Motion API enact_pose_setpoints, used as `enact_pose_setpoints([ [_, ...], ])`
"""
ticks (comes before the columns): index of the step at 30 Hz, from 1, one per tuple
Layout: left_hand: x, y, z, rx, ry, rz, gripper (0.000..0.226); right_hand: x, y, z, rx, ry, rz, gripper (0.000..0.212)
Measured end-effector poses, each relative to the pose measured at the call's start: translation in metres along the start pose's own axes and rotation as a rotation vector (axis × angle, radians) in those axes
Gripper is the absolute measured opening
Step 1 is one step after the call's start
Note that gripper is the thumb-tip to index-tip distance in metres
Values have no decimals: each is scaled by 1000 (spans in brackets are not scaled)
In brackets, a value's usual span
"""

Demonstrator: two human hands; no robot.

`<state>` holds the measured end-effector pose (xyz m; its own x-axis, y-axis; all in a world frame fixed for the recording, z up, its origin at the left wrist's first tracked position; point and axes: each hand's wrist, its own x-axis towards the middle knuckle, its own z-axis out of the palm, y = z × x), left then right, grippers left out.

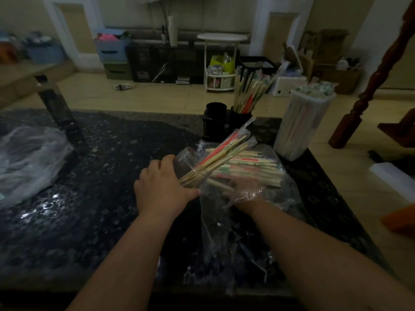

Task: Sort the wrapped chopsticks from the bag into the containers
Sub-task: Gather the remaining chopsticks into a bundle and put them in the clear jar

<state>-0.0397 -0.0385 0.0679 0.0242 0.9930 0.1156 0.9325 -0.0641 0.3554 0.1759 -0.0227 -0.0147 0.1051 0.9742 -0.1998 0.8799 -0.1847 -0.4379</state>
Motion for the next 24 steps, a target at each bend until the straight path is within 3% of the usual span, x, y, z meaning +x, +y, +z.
enact_pose_setpoints([
  [3, 0, 1, 0, 5, -9, 7, 104, 0, -3, 6, -193, 23, 145, 44],
  [6, -1, 0, -1, -7, -9, 4, 103, -14, -17, 2, -245, 94, 152, 34],
  [10, -2, -1, -1, -12, 0, 10, 103, -27, -18, -5, -351, 44, 159, 34],
  [17, -5, -1, -4, 2, -9, 17, 102, -54, -18, -4, -365, 234, -7, 30],
  [24, -13, -1, -8, 4, -8, 43, 103, -79, -31, -10, -364, 18, 42, 29],
])
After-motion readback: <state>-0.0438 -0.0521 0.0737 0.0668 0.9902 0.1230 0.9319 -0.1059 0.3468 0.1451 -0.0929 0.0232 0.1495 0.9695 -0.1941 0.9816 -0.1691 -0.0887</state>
